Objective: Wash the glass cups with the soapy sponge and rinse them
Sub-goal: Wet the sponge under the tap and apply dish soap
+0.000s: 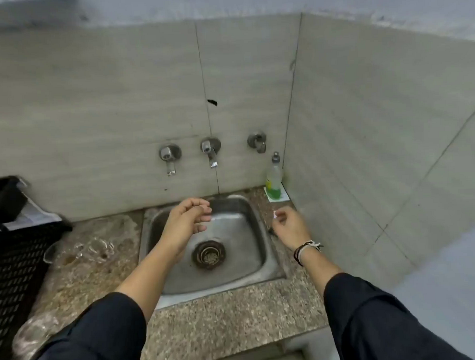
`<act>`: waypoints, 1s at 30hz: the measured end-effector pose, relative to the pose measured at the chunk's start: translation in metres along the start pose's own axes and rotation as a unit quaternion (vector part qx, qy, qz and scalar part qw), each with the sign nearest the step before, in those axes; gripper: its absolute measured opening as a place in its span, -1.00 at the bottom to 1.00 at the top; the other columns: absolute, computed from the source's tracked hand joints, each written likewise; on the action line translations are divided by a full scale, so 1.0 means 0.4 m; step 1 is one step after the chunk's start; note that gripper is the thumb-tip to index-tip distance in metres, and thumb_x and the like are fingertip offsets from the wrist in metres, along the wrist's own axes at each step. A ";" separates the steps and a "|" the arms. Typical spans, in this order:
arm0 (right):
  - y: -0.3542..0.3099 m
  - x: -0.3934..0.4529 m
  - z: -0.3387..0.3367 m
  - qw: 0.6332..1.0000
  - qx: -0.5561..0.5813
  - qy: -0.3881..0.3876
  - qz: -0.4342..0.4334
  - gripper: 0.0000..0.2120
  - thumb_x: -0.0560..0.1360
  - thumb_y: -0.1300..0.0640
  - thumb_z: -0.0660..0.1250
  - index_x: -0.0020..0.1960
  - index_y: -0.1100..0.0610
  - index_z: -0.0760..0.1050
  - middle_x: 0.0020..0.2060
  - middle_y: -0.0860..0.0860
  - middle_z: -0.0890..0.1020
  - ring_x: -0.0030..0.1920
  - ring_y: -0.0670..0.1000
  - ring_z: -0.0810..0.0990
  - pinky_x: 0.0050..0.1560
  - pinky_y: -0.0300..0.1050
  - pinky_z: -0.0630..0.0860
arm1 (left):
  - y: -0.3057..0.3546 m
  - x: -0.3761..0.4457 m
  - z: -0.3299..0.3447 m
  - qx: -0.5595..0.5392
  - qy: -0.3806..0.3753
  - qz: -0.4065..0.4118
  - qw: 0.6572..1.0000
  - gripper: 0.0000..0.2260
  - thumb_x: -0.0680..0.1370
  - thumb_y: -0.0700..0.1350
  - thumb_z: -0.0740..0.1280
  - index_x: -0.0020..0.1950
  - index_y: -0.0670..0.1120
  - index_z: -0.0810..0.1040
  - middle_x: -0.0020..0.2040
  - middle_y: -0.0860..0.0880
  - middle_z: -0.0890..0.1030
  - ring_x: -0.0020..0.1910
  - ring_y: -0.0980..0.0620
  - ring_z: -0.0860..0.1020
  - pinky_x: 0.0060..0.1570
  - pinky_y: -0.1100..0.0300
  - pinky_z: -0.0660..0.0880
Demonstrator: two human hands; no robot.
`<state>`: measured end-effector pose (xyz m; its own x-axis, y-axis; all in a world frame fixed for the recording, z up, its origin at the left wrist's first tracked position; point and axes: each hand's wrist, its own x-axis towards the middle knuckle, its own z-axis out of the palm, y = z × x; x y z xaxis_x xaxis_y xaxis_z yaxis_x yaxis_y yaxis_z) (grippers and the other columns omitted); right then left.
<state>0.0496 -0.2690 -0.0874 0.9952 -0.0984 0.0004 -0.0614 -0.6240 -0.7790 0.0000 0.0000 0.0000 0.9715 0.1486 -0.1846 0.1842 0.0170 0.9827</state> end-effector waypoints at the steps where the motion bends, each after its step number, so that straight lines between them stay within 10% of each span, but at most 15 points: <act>1: 0.026 0.015 0.005 0.998 -0.061 -0.003 0.013 -0.83 0.48 0.19 0.32 0.07 0.13 0.54 -0.04 0.08 0.65 0.02 0.16 0.62 0.01 0.00 0.54 | -0.018 0.005 0.010 0.009 0.000 -0.012 1.000 -0.86 0.64 -0.24 0.29 0.00 -0.08 0.63 -0.05 -0.11 0.69 -0.08 -0.06 0.61 -0.18 0.16 0.51; 6: 0.121 0.089 0.035 0.950 -0.293 -0.101 0.048 -0.51 0.55 0.21 0.27 0.43 0.27 0.28 0.38 0.26 0.37 0.39 0.27 0.35 0.37 0.06 0.33 | -0.081 0.013 0.064 0.083 -0.007 -0.064 0.994 -0.89 0.62 -0.25 0.30 0.04 -0.11 0.61 -0.04 -0.09 0.67 -0.13 0.01 0.63 -0.16 0.16 0.51; 12: 0.176 0.128 0.093 0.938 -0.309 -0.125 0.096 -0.42 0.57 0.26 0.22 0.53 0.25 0.10 0.42 0.26 0.31 0.44 0.27 0.26 0.33 0.15 0.38 | -0.114 0.040 0.082 0.136 -0.009 -0.068 0.988 -0.92 0.64 -0.24 0.31 0.07 -0.18 0.59 -0.04 -0.08 0.66 -0.14 0.04 0.64 -0.18 0.20 0.52; 17: 0.198 0.117 0.104 0.939 -0.290 -0.116 0.145 -0.11 0.46 -0.14 0.40 0.53 0.32 0.08 0.42 0.22 0.22 0.42 0.25 0.20 0.44 0.05 0.26 | -0.073 0.106 0.061 0.167 -0.012 -0.033 0.985 -0.93 0.62 -0.27 0.33 0.05 -0.16 0.59 -0.10 -0.09 0.60 -0.16 0.02 0.62 -0.21 0.24 0.52; 26: 0.200 0.194 0.099 0.945 -0.240 -0.096 0.199 -0.23 0.42 -0.11 0.48 0.50 0.12 0.25 0.40 0.22 0.33 0.40 0.26 0.31 0.39 0.08 0.37 | 0.015 0.306 0.006 0.198 -0.031 0.012 0.980 -0.88 0.62 -0.24 0.32 0.00 -0.03 0.58 -0.08 -0.08 0.63 -0.11 -0.03 0.63 -0.14 0.10 0.56; 30: 0.148 0.208 0.101 0.973 -0.119 -0.072 0.186 -0.67 0.35 0.15 0.53 0.05 0.10 0.50 -0.01 0.09 0.59 -0.06 0.11 0.58 -0.16 -0.09 0.52 | 0.039 0.368 -0.009 0.244 0.050 0.097 0.964 -0.87 0.58 -0.20 0.32 0.07 0.00 0.50 0.00 -0.04 0.61 -0.09 -0.07 0.63 -0.12 0.09 0.54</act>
<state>0.1320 -0.2829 -0.1589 0.9001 -0.2523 -0.3551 -0.4182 -0.7290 -0.5420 0.1455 0.0256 -0.0119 0.9800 0.1970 0.0275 0.0727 -0.4837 0.8722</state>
